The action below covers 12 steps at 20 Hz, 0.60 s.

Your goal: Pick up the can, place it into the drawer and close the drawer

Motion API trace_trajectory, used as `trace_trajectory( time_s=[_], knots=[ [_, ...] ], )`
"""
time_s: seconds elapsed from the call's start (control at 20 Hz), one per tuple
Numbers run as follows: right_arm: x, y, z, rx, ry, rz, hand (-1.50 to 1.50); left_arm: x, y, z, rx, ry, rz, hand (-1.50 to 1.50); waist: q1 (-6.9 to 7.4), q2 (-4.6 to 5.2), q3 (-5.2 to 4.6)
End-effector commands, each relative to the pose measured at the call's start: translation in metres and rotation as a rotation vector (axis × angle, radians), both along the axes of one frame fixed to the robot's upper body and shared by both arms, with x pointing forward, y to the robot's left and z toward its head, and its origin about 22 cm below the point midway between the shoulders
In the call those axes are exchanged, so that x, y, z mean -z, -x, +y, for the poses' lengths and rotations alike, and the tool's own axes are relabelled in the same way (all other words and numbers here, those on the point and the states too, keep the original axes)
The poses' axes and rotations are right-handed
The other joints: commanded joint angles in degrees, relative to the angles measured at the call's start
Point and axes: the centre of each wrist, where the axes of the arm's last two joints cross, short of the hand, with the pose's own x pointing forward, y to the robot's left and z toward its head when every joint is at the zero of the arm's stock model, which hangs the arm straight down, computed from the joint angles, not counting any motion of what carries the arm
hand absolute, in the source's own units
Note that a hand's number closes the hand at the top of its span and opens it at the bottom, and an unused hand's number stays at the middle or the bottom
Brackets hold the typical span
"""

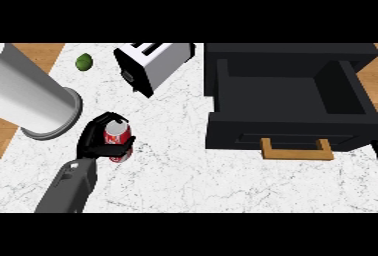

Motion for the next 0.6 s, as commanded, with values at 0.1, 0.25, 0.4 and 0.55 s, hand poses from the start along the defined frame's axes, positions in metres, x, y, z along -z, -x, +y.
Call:
trace_trajectory(
  time_s=[0.1, 0.25, 0.4, 0.55],
  knots=[
    [-0.013, 0.001, -0.003, 0.006, -0.022, -0.014, -1.5, -0.024, 0.008, 0.009, -0.154, 0.014, -0.067, 1.5, -0.26, -0.12, 0.01],
    [-0.006, 0.016, -0.003, 0.005, -0.013, 0.009, -1.5, -0.045, 0.016, -0.013, -0.138, 0.057, -0.075, 1.5, -0.35, -0.18, 0.02],
    [-0.011, 0.014, 0.002, -0.008, -0.001, -0.024, -1.5, -0.079, -0.016, -0.043, -0.11, 0.006, -0.103, 1.5, -1.13, 0.11, -0.04],
    [-0.02, 0.017, -0.012, -0.002, 0.008, -0.016, -1.5, -0.103, -0.017, -0.064, -0.07, -0.027, -0.14, 1.5, -1.18, 0.1, -0.04]
  ],
)
